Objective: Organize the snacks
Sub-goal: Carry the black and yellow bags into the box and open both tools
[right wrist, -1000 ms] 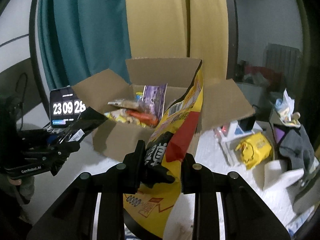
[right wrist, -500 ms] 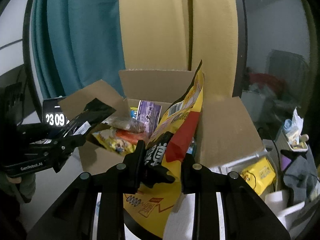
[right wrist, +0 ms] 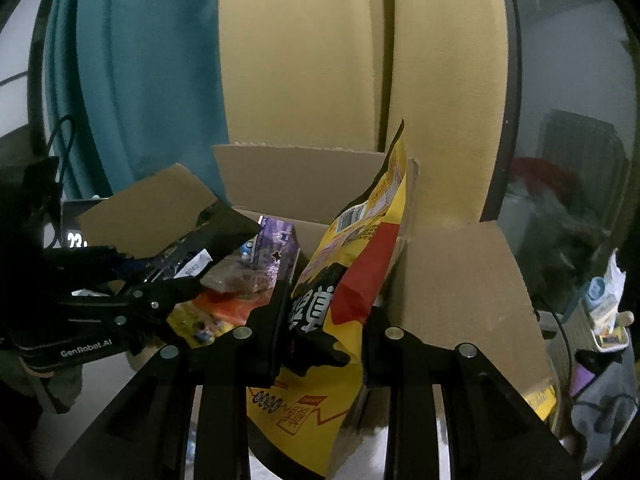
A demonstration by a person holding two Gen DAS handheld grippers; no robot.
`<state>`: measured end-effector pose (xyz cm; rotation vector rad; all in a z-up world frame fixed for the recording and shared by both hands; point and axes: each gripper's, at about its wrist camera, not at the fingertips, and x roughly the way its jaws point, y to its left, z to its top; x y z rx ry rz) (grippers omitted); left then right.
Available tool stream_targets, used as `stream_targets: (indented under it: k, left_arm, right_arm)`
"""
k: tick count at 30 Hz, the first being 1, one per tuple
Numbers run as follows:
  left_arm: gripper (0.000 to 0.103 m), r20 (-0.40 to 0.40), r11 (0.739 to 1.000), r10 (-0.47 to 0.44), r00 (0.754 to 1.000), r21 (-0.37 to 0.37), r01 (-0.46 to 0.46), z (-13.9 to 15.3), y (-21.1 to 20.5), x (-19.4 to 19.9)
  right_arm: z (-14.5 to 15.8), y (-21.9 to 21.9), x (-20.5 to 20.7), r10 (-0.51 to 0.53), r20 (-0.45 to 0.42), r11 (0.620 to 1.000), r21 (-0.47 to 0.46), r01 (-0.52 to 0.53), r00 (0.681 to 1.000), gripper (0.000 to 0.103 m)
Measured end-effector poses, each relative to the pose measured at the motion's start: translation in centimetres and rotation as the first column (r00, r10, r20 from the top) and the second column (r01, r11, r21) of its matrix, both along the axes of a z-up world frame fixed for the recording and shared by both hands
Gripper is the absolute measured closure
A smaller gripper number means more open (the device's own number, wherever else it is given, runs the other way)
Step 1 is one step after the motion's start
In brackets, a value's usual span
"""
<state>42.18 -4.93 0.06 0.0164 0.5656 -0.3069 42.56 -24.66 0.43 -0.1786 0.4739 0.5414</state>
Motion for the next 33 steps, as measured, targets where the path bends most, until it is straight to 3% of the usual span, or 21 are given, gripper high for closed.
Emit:
stream_targets:
  k: [14,15,16,18,19,33]
  left_arm:
    - [0.071,-0.110,1.000,0.022,0.994,-0.020,-0.024,-2.8,0.6,4.0]
    - [0.068,-0.114,0.999,0.027,0.993,-0.024,-0.030,-2.8,0.7,4.0]
    - [0.059,-0.110,0.999,0.031,0.993,-0.025,-0.034,-2.7,0.7,3.8]
    - [0.045,-0.099,0.999,0.030,0.995,-0.036,-0.034,-2.3,0.9,3.4]
    - [0.040,-0.095,0.999,0.029,0.995,-0.041,-0.033,-2.1,0.9,3.2]
    - [0.033,-0.029,0.997,0.051,0.998,-0.057,-0.053,0.9,1.4,-0.8]
  right_arm:
    - [-3.7,3.2,5.0,0.011,-0.089,1.000,-0.018,-0.013,0.996,0.073]
    - [-4.2,3.4,5.2,0.007,-0.104,0.999,-0.030,-0.011,0.995,0.071]
    - [-4.5,3.5,5.3,0.003,-0.111,0.999,-0.039,-0.007,0.994,0.067]
    - [-4.8,3.7,5.2,-0.014,-0.105,0.998,-0.057,0.008,0.994,0.041]
    - [-4.7,3.6,5.0,-0.020,-0.101,0.998,-0.058,0.014,0.995,0.038]
    - [-1.8,1.7,1.2,-0.060,-0.045,0.996,-0.065,0.057,0.997,0.037]
